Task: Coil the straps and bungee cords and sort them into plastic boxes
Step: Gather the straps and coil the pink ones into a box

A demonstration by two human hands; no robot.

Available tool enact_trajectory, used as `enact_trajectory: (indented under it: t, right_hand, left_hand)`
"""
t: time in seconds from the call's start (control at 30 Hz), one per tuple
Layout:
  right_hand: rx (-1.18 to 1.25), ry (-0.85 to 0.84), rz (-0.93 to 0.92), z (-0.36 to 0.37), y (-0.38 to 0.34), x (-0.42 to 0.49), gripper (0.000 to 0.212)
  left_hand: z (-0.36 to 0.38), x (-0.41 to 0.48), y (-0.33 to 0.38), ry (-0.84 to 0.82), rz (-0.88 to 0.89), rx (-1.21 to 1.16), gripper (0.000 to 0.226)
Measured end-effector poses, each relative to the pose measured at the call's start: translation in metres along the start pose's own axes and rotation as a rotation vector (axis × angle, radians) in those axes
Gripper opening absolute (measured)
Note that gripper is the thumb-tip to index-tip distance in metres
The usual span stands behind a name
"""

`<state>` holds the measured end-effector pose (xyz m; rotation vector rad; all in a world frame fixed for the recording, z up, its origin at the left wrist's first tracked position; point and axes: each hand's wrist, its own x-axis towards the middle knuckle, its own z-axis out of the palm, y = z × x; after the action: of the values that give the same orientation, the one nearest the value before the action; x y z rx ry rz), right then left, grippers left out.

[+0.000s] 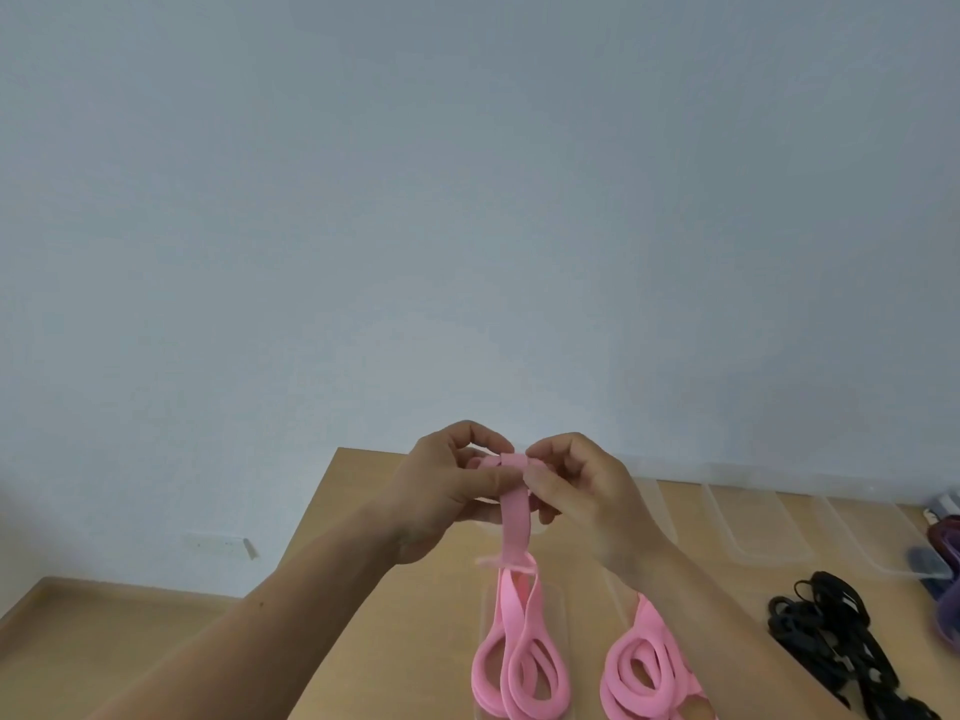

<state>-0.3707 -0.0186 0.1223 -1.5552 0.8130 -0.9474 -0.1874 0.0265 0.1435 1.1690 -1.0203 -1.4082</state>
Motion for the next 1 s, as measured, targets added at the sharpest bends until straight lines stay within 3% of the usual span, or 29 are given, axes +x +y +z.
enact_trajectory:
  t: [0.27, 0.47, 0.67, 0.83, 1.0]
  right_hand:
    - [-0.046, -0.001, 0.033, -0.002, -0.001, 0.003, 0.005]
    - [-0.067, 0.011, -0.039, -0.002, -0.002, 0.004, 0.016]
    - [-0.184, 0.019, -0.082, 0.001, -0.002, 0.003, 0.018]
    - [-0.242, 0.029, -0.145, 0.004, -0.003, -0.002, 0.018]
    - [-0.050, -0.026, -0.039, 0.002, -0.005, -0.004, 0.023]
  left_hand:
    - [-0.002, 0.000, -0.008, -0.003, -0.003, 0.068, 0.037]
    - [-0.004, -0.002, -0.005, -0.065, -0.079, 0.231, 0.021]
    - [-0.004, -0.005, -0.002, -0.122, -0.126, 0.096, 0.018]
    - [-0.003, -0.009, -0.001, -0.097, -0.158, -0.002, 0.040]
    - [-0.004, -0.011, 0.000, -0.044, -0.085, -0.049, 0.044]
